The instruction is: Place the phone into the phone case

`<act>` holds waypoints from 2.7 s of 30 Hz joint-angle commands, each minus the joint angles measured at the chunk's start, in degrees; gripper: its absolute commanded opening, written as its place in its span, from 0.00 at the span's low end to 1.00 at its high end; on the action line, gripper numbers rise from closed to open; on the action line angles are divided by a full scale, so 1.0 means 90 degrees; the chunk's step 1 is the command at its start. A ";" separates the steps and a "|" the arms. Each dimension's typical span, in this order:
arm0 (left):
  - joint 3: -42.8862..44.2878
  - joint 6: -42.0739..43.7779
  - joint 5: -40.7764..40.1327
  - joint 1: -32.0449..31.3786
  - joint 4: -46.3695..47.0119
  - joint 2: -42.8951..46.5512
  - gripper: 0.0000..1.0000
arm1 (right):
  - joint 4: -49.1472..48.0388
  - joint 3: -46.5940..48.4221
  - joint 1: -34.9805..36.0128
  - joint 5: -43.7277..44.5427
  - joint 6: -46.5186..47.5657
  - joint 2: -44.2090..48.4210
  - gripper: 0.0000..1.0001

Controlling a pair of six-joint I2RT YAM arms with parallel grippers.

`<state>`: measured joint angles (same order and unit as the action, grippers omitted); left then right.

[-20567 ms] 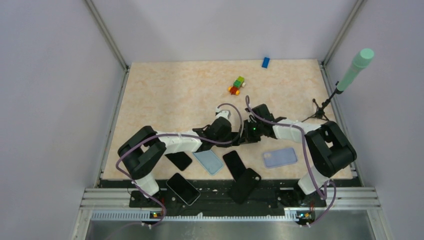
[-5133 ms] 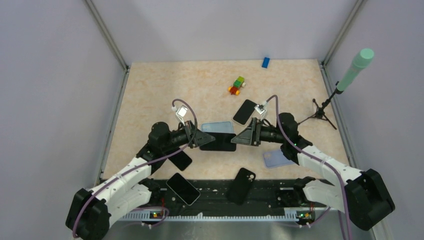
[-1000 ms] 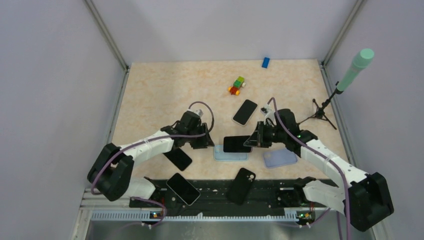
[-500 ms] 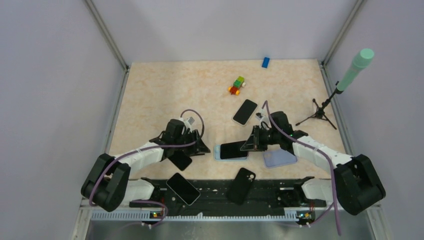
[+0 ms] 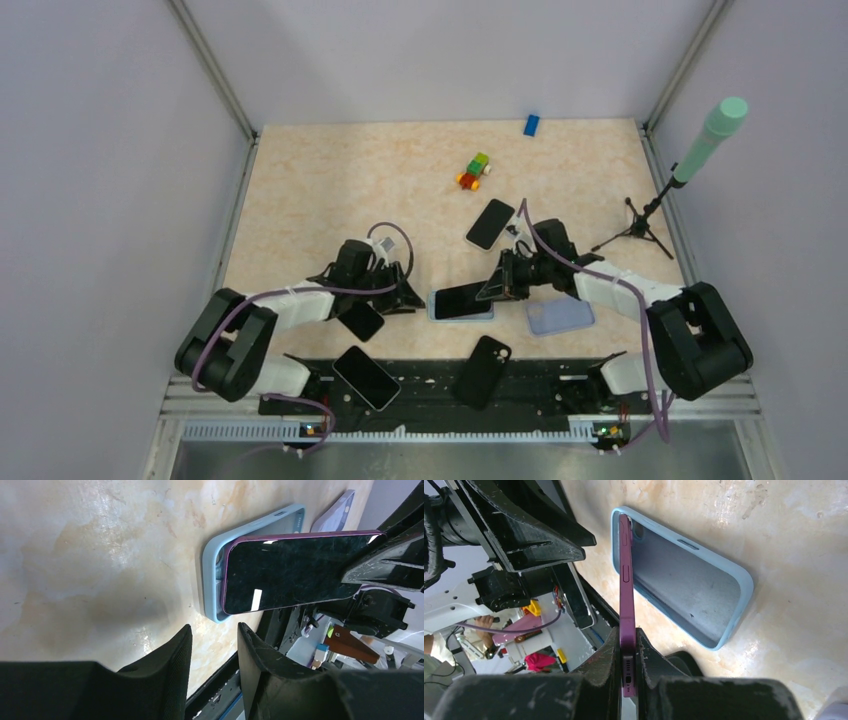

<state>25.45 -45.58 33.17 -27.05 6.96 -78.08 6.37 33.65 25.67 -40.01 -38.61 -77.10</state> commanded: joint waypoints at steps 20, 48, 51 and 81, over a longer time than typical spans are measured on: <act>0.0642 -0.0277 0.0010 -0.0227 0.0938 -0.1748 0.33 | 0.1443 0.0548 -0.0001 0.1186 0.1037 -0.1699 0.00; 0.1128 0.0836 -0.1839 -0.0309 -0.2173 0.0589 0.32 | -0.0507 0.0048 0.1074 0.1206 0.0043 -0.2176 0.00; 0.0937 0.0617 -0.1563 -0.0370 -0.1806 0.0653 0.32 | -0.0657 0.0012 0.1259 0.1163 -0.0051 -0.2334 0.00; 0.1039 -0.0073 -0.2150 -0.1550 -0.1161 -0.0695 0.26 | 0.0201 0.0423 0.1669 0.2270 0.0713 -0.2451 0.37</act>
<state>35.53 -46.87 19.03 -40.64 -0.91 -83.05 -6.09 38.76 36.64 -35.00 -40.45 -96.71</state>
